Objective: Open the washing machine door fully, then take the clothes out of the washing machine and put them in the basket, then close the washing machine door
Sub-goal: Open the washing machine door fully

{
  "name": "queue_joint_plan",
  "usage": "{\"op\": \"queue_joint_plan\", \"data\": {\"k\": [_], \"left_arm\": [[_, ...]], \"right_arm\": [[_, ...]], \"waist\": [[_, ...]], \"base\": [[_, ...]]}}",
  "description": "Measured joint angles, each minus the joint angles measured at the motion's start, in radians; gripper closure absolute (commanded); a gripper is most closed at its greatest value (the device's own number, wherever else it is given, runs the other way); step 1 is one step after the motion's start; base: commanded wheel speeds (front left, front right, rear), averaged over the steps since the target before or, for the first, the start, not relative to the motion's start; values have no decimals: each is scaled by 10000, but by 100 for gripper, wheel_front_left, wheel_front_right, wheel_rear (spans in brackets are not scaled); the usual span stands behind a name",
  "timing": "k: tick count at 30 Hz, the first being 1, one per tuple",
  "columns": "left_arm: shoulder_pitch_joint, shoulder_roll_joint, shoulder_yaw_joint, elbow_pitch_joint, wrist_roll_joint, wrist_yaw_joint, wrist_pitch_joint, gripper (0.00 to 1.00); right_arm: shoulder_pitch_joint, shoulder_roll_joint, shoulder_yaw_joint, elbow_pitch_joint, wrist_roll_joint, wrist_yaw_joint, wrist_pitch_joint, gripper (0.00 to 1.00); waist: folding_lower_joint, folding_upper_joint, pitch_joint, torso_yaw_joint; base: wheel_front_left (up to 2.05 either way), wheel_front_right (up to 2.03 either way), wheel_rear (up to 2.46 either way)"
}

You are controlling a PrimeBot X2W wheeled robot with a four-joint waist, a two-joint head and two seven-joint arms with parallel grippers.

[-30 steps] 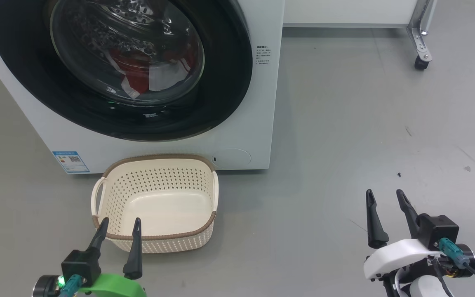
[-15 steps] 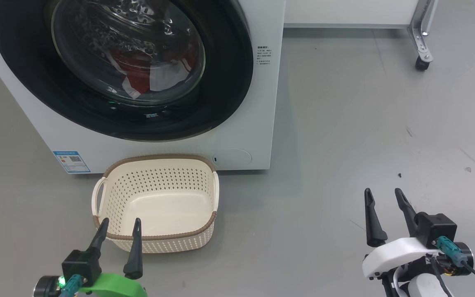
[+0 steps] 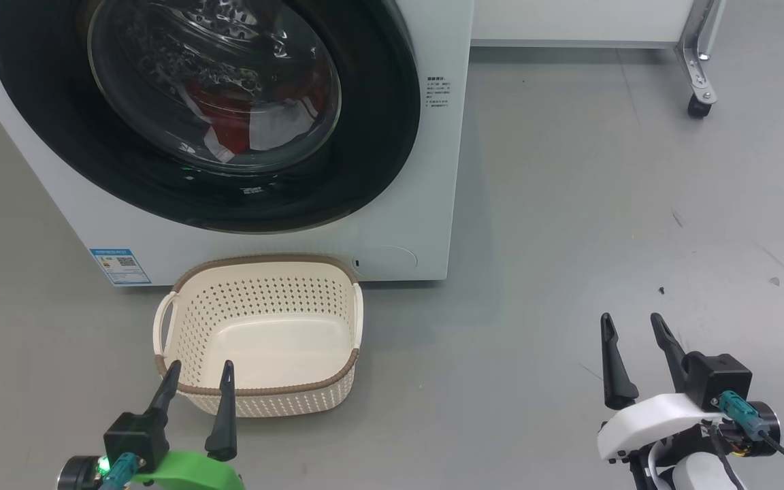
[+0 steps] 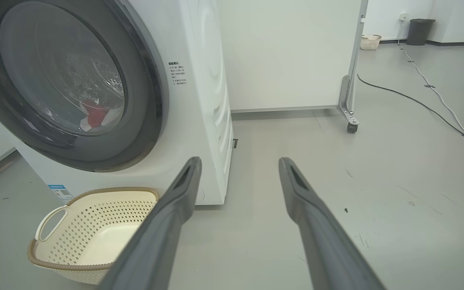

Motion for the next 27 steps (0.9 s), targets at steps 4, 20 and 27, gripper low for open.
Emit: {"op": "queue_joint_plan", "data": {"k": [4, 20, 27], "left_arm": [[-2, 0, -73, 13, 0, 0, 0, 0], [-200, -2, -259, -81, 0, 0, 0, 0], [-468, -4, -380, -305, 0, 0, 0, 0]], "right_arm": [[-24, 2, 17, 36, 0, -2, -12, 0], [-307, 19, -205, -539, 104, 2, -178, 100], [-892, 50, -481, -1032, 752, 163, -190, 100]], "waist": [[0, 0, 9, 22], [0, 0, 415, 260], [0, 0, 954, 411]], "base": [[0, 0, 0], [0, 0, 0], [0, 0, 0]]}}
